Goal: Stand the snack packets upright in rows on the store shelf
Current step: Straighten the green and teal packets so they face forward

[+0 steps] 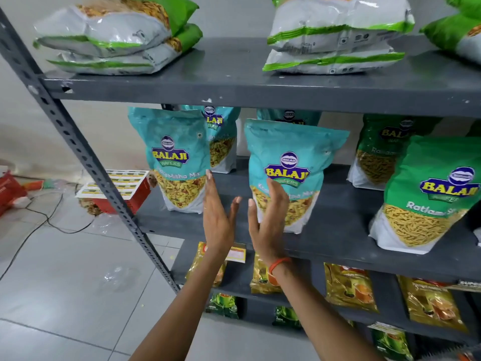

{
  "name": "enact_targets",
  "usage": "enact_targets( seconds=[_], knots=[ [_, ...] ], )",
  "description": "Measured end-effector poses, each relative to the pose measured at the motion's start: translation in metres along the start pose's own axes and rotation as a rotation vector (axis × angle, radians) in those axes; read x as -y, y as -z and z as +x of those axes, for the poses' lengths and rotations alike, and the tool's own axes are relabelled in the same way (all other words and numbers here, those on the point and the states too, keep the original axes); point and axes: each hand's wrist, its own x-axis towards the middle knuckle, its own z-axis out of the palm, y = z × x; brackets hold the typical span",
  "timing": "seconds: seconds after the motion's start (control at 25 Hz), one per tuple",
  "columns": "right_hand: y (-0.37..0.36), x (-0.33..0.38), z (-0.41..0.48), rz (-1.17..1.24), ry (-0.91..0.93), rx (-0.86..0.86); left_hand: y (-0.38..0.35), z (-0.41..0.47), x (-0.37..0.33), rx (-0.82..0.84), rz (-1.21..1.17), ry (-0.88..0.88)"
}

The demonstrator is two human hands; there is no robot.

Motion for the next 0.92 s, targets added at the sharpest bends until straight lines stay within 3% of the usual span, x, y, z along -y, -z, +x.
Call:
enact_targets(
  seconds=[0.08, 0.16, 0.24, 0.32, 0.44, 0.52, 0.64, 0.92],
  knots=[
    [-0.036, 0.015, 0.000, 0.038, -0.041, 0.111, 0.026, 0.015, 0.019, -0.124, 0.005, 0.025],
    [-0.070, 0.015, -0.004, 0.060, -0.173, 0.274, 0.050, 0.027, 0.047, -0.208, -0.013, 0.205],
    [-0.101, 0.013, -0.004, 0.085, -0.361, 0.475, 0.076, 0.041, 0.083, -0.162, -0.022, 0.420],
    [-0.123, 0.010, -0.001, 0.140, -0.518, 0.598, 0.098, 0.058, 0.113, 0.010, -0.066, 0.510],
    [-0.142, 0.002, 0.005, 0.269, -0.619, 0.626, 0.113, 0.081, 0.135, 0.278, -0.138, 0.492],
    [-0.147, -0.005, 0.005, 0.315, -0.667, 0.616, 0.113, 0.086, 0.141, 0.371, -0.236, 0.509],
    [-0.144, -0.012, -0.002, 0.336, -0.686, 0.587, 0.113, 0.083, 0.146, 0.394, -0.288, 0.574],
    [-0.139, -0.015, -0.016, 0.382, -0.740, 0.564, 0.115, 0.074, 0.146, 0.439, -0.244, 0.546]
  ],
)
